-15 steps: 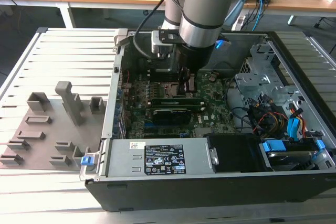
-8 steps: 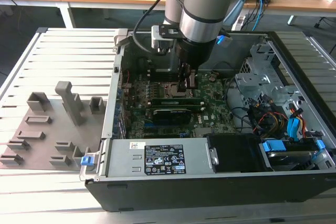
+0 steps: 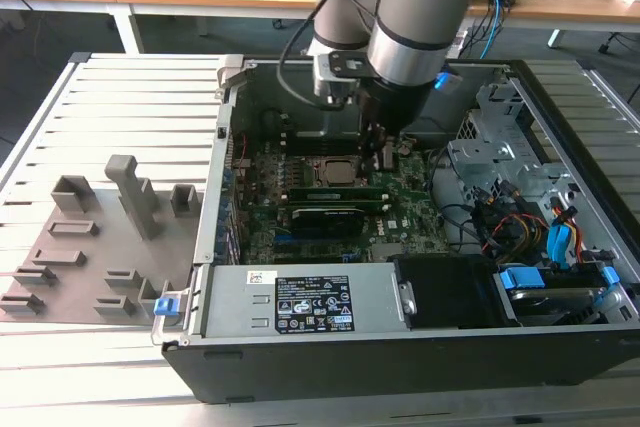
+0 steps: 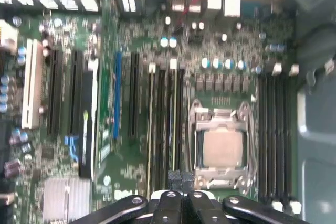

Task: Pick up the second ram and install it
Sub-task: 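Press down the second ram until it locks into place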

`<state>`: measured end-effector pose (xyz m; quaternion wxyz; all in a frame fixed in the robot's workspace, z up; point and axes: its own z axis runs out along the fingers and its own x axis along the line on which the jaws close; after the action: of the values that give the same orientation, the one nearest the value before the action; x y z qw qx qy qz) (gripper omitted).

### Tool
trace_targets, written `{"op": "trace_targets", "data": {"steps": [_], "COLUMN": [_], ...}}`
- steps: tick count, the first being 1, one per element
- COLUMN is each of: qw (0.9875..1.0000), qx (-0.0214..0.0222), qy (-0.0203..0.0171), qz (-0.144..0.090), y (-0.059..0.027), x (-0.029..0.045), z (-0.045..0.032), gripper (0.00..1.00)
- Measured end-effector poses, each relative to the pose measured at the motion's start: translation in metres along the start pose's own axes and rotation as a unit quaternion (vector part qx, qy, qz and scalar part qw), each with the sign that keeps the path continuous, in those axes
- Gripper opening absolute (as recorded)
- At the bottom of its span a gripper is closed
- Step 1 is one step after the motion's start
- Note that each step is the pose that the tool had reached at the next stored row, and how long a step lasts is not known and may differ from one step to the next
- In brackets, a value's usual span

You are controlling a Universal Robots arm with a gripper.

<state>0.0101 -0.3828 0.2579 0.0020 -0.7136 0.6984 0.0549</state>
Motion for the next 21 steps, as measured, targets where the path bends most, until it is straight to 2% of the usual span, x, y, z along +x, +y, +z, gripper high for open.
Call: {"op": "trace_targets", "data": {"steps": [3, 4, 9, 13, 14, 15, 16, 20, 21], "qw": [1.0, 1.0, 1.0, 1.0, 1.0, 1.0, 1.0, 1.0, 1.0], "qx": [-0.0004, -0.0006, -0.0006, -0.0007, -0.0003, 0.0006, 0.0024, 0.0039, 0.0047], "qy": [0.0, 0.0, 0.0, 0.0002, -0.0011, -0.0002, 0.0, 0.0001, 0.0001], "qz": [0.0, 0.0, 0.0, 0.0, 0.0, 0.0, 0.0, 0.0, 0.0], "y": [-0.0133, -0.0179, -0.019, -0.0193, -0.0191, -0.0169, -0.0095, 0.0083, 0.0218], "x": [0.0007, 0.0012, 0.0024, 0.003, 0.0024, 0.0023, 0.0022, 0.0019, 0.0016], "z": [0.0047, 0.0094, 0.0242, 0.0289, 0.0265, 0.0228, 0.0233, 0.0246, 0.0256], "gripper": [0.11, 0.11, 0.11, 0.11, 0.11, 0.11, 0.11, 0.11, 0.11]}}
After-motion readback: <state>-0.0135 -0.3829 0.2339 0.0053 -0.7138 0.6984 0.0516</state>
